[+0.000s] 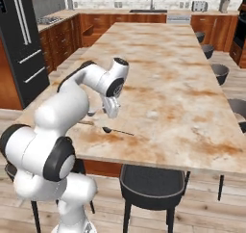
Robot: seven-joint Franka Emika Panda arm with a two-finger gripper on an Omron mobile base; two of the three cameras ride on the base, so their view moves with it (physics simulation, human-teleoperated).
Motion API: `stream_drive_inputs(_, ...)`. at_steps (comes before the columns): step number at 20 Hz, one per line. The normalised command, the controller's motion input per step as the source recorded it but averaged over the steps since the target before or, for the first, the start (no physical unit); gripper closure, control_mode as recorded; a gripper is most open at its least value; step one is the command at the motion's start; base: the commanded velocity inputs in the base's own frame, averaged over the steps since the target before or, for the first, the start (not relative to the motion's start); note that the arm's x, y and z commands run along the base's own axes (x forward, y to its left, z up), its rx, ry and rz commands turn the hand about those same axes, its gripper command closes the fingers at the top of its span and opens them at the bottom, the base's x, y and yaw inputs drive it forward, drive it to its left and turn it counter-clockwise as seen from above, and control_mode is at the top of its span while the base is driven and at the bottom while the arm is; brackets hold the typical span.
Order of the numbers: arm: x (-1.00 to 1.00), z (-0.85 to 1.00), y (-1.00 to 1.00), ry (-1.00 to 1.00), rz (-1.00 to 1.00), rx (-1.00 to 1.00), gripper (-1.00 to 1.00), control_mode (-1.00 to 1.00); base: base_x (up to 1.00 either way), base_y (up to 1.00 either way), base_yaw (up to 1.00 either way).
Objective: Pick up the metallic utensils from the counter and place them in the open drawer. Make sure not to pick up any wooden utensils.
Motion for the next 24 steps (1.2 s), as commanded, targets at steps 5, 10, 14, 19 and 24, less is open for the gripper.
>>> stream_drive_inputs(5, 0.00, 0.00, 0.00, 0.00, 0.00, 0.00, 1.00, 1.00, -0.62, 0.69, -0.57)
stream_drive_inputs(10, 0.00, 0.00, 0.00, 0.00, 0.00, 0.00, 1.00, 1.00, -0.64, 0.82, -0.58)
stream_drive_inputs(14, 0.00, 0.00, 0.00, 0.00, 0.00, 0.00, 1.00, 1.00, -0.52, 0.97, -0.40)
stream_drive_inputs(19, 0.00, 0.00, 0.00, 0.00, 0.00, 0.00, 1.00, 1.00, -0.37, 1.00, -0.10)
stream_drive_inputs(24, 0.00, 0.00, 0.00, 0.00, 0.00, 0.00, 1.00, 1.00, -0.19, 1.00, 0.00)
